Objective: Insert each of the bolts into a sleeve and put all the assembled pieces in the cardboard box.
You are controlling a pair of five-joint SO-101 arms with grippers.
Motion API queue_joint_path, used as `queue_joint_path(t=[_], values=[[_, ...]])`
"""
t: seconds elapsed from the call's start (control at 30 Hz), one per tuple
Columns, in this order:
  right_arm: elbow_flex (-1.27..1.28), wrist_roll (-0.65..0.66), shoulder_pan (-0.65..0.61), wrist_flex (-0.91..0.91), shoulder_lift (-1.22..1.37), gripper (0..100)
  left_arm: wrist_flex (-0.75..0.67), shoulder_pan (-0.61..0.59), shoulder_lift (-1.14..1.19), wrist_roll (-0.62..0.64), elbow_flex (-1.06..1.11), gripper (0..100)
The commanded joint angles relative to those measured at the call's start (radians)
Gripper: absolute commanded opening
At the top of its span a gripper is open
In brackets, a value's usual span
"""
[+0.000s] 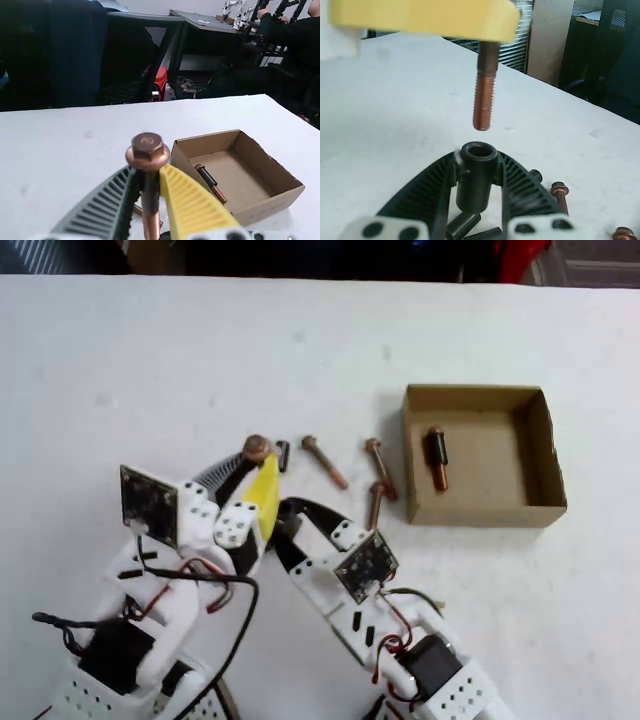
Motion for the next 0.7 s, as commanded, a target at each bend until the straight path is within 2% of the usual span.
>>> queue_joint_path(t=[0.0, 0.37, 0.53, 0.67], values=[[0.008, 0.012, -0.004, -0.007, -0.013, 1.7, 0.009, -0.010, 0.002, 0.002, -0.021, 2], [0.008, 0.012, -0.004, -0.007, -0.013, 1.7, 0.003, -0.007, 0.002, 0.002, -0.020, 2], [0.008, 0.012, -0.004, -0.005, -0.013, 1.7, 0.003, 0.059, 0.002, 0.002, -0.020, 2], [0.008, 0.012, -0.004, -0.004, -0.013, 1.7, 0.008, 0.058, 0.002, 0.002, -0.020, 2]])
